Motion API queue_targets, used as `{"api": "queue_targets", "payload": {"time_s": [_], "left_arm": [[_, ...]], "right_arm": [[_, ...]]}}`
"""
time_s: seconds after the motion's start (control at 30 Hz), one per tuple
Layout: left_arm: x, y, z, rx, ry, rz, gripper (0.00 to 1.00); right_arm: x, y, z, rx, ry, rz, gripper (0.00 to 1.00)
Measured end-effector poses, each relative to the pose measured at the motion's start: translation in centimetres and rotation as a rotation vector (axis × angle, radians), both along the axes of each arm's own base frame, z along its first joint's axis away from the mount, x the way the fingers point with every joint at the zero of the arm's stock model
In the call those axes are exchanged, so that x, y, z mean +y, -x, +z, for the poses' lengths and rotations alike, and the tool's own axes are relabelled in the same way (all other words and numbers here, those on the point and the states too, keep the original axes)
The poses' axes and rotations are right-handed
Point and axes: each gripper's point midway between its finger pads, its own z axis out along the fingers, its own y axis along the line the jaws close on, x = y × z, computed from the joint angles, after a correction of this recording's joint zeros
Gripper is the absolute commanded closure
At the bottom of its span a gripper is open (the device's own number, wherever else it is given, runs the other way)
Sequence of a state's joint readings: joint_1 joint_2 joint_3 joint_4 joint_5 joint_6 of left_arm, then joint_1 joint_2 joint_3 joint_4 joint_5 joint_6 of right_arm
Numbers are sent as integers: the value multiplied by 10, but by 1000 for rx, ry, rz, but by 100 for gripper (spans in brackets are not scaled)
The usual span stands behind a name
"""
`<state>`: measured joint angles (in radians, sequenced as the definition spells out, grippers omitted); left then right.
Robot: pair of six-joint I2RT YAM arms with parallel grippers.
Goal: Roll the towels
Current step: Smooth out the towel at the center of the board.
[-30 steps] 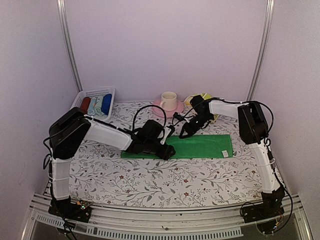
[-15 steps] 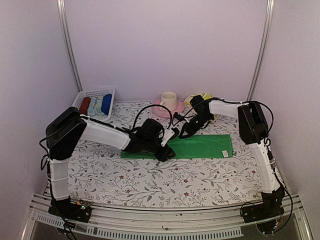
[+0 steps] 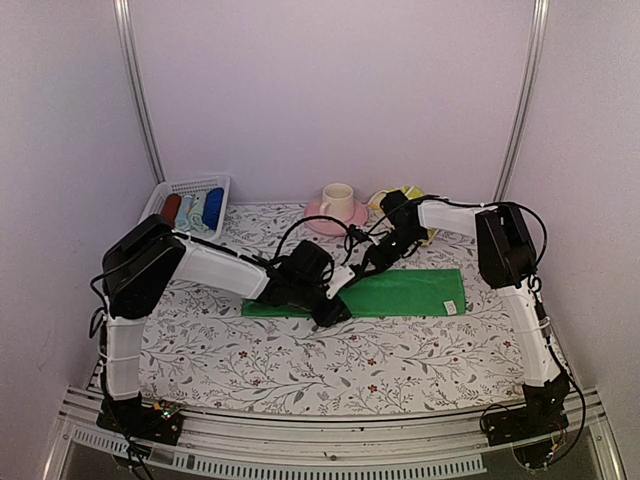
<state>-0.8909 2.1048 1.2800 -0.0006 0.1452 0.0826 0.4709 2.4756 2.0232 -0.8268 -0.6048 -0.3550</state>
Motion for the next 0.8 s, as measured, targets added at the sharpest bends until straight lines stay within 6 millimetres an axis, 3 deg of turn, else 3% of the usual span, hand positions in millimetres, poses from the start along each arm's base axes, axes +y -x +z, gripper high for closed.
{"api": "queue_targets", "payload": {"time_s": [0.4,0.7,0.8], "left_arm": [[0,-1,-7,-1,-15,-7,66],[-2,-2,-7,-4,-12,-9,81],[-2,-1,-6,0,-8,-13,91]], "right_arm": [[0,0,0,0,0,1,94],[0,0,0,0,0,1,94],[0,0,0,0,0,1,94]]}}
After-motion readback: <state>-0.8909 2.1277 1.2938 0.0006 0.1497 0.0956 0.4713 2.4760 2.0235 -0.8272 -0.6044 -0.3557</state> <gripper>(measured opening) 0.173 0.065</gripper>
